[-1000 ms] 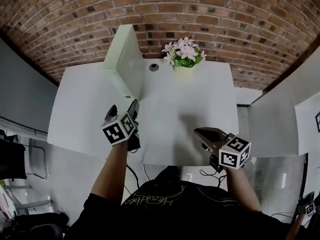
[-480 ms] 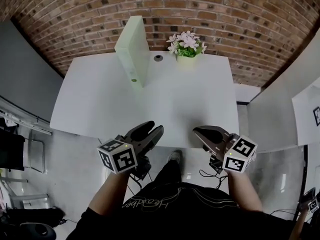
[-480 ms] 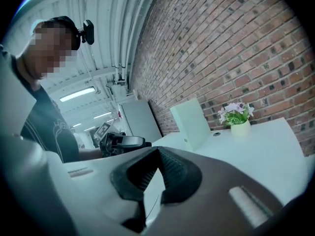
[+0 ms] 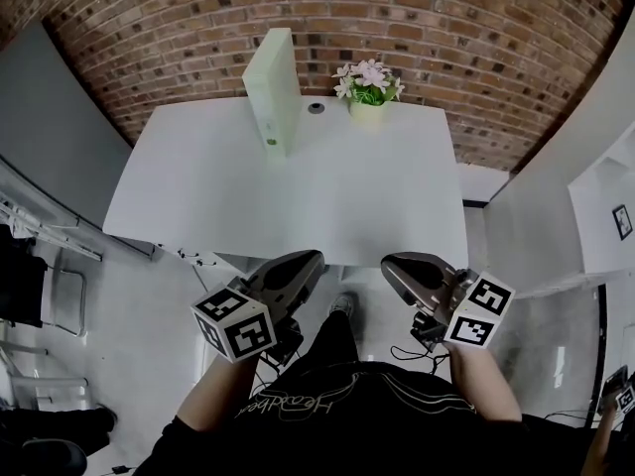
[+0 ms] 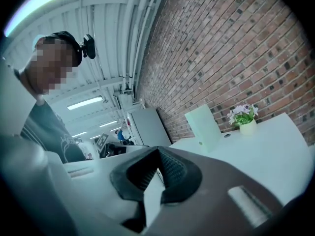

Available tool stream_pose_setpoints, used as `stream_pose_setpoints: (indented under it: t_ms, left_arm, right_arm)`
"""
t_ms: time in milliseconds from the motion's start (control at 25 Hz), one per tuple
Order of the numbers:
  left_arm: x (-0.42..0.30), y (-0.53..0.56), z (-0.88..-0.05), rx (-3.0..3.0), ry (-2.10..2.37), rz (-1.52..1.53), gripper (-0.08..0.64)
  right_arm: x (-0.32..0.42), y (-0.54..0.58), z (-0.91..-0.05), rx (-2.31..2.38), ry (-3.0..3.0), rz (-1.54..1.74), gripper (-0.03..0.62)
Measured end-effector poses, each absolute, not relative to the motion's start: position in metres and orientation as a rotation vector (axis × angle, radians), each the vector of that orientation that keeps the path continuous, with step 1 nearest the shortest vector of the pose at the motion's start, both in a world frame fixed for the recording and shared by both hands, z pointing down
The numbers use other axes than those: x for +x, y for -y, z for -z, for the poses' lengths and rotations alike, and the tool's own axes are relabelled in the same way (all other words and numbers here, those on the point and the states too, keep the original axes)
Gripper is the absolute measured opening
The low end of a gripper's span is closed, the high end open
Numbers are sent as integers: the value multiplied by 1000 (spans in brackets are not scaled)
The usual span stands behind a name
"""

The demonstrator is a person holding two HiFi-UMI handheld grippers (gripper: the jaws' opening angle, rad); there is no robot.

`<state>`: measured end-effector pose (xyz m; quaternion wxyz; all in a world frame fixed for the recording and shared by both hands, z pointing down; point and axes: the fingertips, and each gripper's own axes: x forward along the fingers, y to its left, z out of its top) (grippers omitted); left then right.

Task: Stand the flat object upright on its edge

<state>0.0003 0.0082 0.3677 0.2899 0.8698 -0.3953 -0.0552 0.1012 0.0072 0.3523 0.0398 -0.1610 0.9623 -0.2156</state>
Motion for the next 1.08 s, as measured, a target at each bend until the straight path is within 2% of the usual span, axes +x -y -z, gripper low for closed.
stream_pose_setpoints:
  t_ms: [440, 1080]
  left_arm:
    - [33, -64, -351, 2378, 939, 199, 2]
    - [31, -87, -343, 2399, 1046, 179, 2]
  right_arm:
    - [108, -55, -348, -449, -2965, 659, 5]
    - [113, -79, -338, -421, -2956, 646, 5]
